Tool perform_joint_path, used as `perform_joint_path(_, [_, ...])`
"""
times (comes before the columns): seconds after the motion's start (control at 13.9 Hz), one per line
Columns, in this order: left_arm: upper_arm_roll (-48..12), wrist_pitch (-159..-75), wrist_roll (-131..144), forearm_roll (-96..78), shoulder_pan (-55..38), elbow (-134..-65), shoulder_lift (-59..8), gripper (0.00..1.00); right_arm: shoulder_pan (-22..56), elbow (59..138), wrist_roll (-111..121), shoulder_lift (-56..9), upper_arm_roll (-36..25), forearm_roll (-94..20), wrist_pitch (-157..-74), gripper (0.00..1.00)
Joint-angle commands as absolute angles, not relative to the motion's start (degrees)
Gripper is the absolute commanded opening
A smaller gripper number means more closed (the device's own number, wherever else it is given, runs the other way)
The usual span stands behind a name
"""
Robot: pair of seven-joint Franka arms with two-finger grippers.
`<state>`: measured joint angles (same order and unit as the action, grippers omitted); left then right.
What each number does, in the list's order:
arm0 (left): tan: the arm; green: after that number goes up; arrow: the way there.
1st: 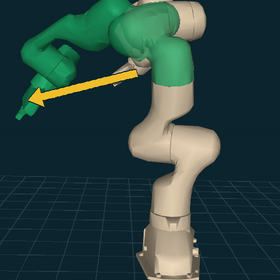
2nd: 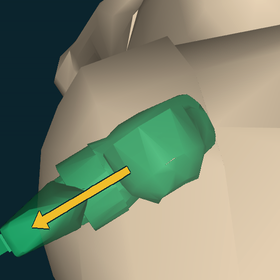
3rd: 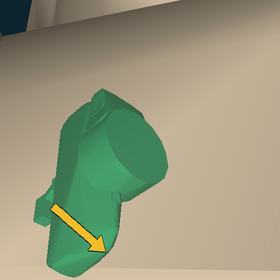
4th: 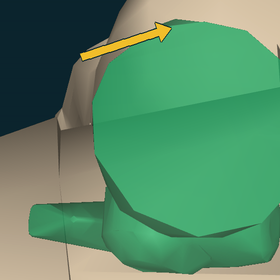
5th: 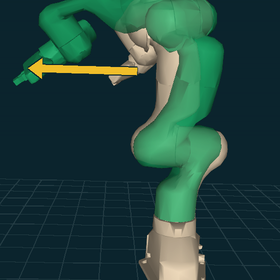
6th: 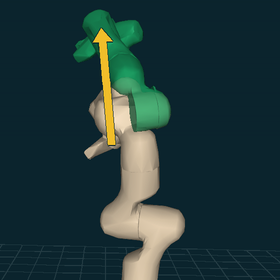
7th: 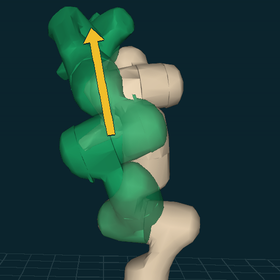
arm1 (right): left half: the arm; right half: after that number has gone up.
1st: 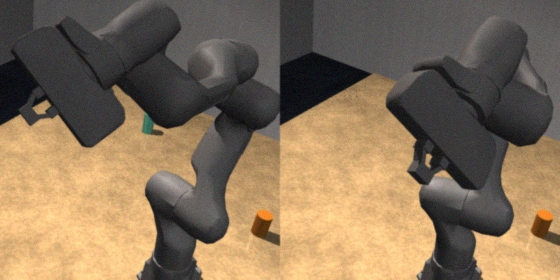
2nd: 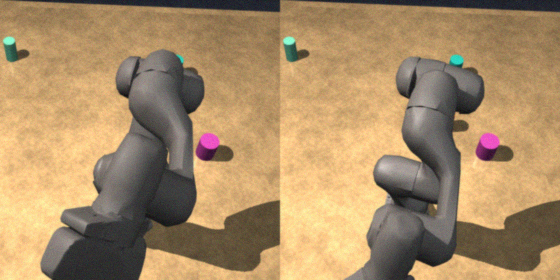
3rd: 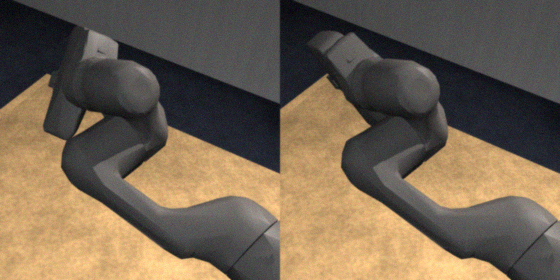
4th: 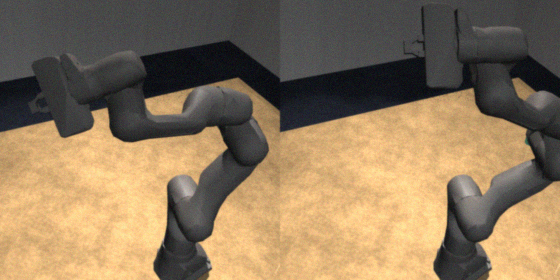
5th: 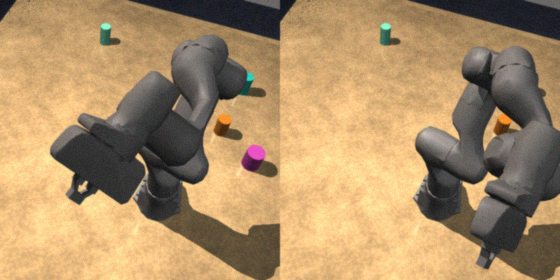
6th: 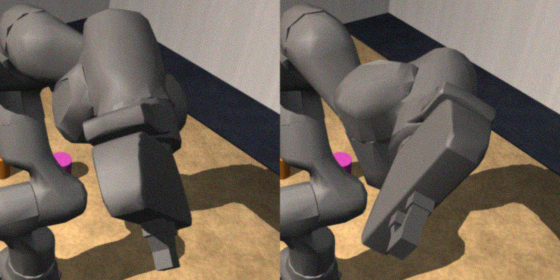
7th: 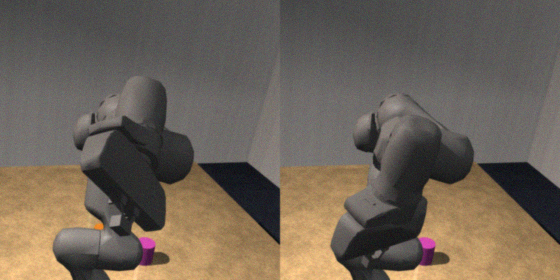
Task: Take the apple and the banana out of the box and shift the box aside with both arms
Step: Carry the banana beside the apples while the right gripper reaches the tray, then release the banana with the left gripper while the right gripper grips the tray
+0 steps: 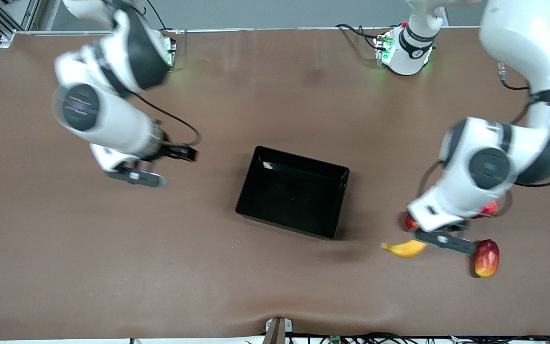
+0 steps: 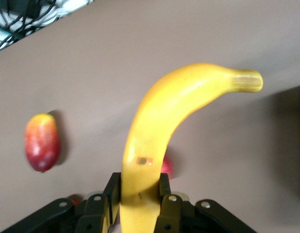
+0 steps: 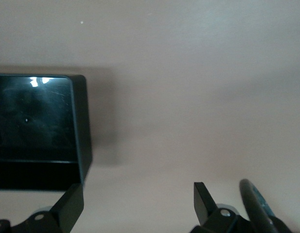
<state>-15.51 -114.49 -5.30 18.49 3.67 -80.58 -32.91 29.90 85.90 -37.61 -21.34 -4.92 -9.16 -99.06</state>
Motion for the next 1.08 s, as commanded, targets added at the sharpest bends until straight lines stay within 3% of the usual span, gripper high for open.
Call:
perform_joint_path(0.0, [-16.3,-119.6,-10.5,18.7,9.7,-80.7,-37.1,0.00,33.6,84.9,-41.9,-27.6,-5.6,-9.9,-105.0,1.00])
perform_joint_path(0.36, [-14.8,-128.5,-10.7,23.4,10.9,-80.7,-43.9,0.00,38.7,84.9,-45.6,-37.4,-5.6,-12.7,-118.2,1.00])
perform_joint_path(0.43, [-14.6,-130.3,-10.2,23.4,11.8,-80.7,-45.4,0.00,40.2,85.2,-45.6,-38.9,-5.6,-12.7,-120.8,0.80])
perform_joint_path(0.5, [-14.5,-132.2,-9.8,23.5,12.1,-80.7,-46.7,0.00,40.4,85.3,-45.6,-40.1,-5.6,-12.7,-122.3,0.69])
perform_joint_path(0.58, [-14.4,-133.5,-9.7,23.5,12.2,-80.8,-47.9,0.00,40.5,85.3,-45.5,-40.9,-5.6,-12.7,-123.6,0.49])
perform_joint_path(0.65, [-14.4,-133.9,-9.7,23.4,12.7,-80.7,-48.5,0.00,40.7,85.2,-45.6,-41.3,-5.6,-12.7,-124.5,0.14])
perform_joint_path(0.72, [-14.4,-134.0,-9.7,23.5,12.9,-80.7,-48.5,0.00,40.7,85.2,-45.6,-41.4,-5.6,-12.8,-124.7,0.00])
perform_joint_path(0.86, [-14.4,-134.1,-9.6,23.1,12.9,-80.7,-48.5,0.44,40.2,85.2,-45.3,-41.0,-5.6,-12.7,-124.0,0.00])
perform_joint_path(1.01, [-14.5,-134.1,-8.0,22.8,13.1,-80.7,-47.7,1.00,39.7,85.2,-45.0,-40.8,-5.6,-12.7,-123.9,0.00])
